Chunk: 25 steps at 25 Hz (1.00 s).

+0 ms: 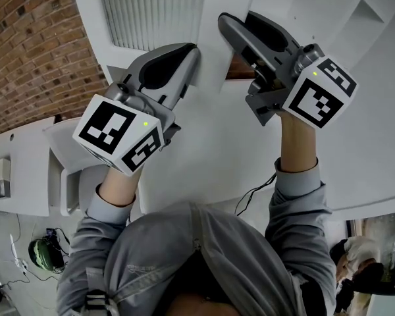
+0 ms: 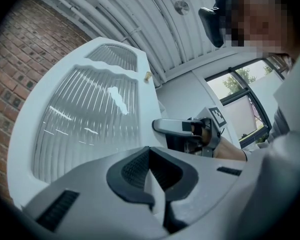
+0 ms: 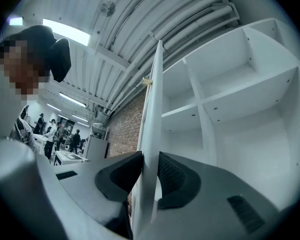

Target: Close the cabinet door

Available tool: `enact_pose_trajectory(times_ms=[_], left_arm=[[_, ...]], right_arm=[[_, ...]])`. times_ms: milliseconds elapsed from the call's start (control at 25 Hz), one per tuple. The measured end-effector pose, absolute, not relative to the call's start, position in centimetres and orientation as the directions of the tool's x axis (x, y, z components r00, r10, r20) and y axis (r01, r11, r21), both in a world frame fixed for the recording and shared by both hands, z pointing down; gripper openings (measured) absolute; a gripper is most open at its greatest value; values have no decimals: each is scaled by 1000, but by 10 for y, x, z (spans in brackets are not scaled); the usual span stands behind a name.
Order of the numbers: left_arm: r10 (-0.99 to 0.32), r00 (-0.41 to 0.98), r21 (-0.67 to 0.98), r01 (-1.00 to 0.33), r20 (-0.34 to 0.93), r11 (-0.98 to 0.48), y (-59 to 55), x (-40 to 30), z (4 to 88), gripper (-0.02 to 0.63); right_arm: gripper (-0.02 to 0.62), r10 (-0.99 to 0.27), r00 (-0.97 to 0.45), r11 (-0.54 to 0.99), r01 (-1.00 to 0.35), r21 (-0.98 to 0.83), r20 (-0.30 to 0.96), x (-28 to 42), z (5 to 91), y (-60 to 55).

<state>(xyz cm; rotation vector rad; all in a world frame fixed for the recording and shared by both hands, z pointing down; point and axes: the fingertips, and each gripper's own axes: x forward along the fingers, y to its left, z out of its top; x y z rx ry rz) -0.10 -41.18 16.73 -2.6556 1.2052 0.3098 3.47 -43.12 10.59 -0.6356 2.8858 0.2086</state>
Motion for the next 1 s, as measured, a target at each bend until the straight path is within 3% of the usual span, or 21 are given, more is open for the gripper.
enact_pose_trajectory(times_ms=[1000], left_arm=[[-807,533,-71,-843,-254,-534,-470,13,174,5]], right_arm=[[106,-209,-962,971,-225,77,-173,37,107,-496]])
